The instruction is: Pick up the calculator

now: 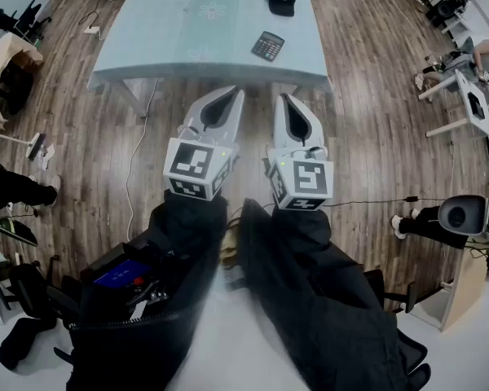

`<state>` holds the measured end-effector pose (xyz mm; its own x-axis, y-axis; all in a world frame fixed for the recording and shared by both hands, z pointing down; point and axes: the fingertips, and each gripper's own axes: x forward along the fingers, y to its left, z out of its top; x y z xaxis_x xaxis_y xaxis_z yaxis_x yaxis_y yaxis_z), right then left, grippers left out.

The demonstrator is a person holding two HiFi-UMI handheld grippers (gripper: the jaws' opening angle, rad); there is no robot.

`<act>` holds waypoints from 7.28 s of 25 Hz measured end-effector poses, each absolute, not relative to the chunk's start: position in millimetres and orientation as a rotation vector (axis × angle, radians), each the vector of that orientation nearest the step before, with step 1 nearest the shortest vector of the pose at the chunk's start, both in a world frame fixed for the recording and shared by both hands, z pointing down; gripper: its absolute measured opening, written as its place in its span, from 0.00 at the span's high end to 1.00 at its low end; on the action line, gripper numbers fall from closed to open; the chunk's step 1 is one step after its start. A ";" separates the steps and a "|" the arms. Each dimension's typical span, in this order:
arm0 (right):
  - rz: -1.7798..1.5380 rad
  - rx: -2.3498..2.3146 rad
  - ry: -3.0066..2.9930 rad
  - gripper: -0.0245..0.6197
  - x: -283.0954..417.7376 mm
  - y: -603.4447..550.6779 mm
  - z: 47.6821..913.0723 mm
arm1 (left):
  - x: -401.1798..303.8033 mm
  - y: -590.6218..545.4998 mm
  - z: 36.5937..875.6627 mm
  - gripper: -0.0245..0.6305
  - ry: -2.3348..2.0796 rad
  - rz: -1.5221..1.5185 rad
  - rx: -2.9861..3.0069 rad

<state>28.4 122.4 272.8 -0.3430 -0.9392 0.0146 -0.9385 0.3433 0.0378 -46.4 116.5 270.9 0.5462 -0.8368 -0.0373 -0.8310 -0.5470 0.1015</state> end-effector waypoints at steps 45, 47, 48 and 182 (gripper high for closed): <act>0.009 1.804 -2.459 0.96 39.2 142.4 317.1 | -35.0 137.6 320.6 0.96 -1.362 -0.024 2.696; 0.007 1.806 -2.457 0.96 40.1 142.7 317.7 | -35.9 137.7 323.6 0.96 -1.370 -0.011 2.683; 0.005 1.804 -2.458 0.96 39.7 143.0 318.2 | -37.0 137.5 324.8 0.96 -1.374 -0.011 2.675; 0.755 1.268 -2.063 0.79 177.9 -421.4 718.7 | 35.9 -387.4 636.6 0.96 -1.136 0.675 2.096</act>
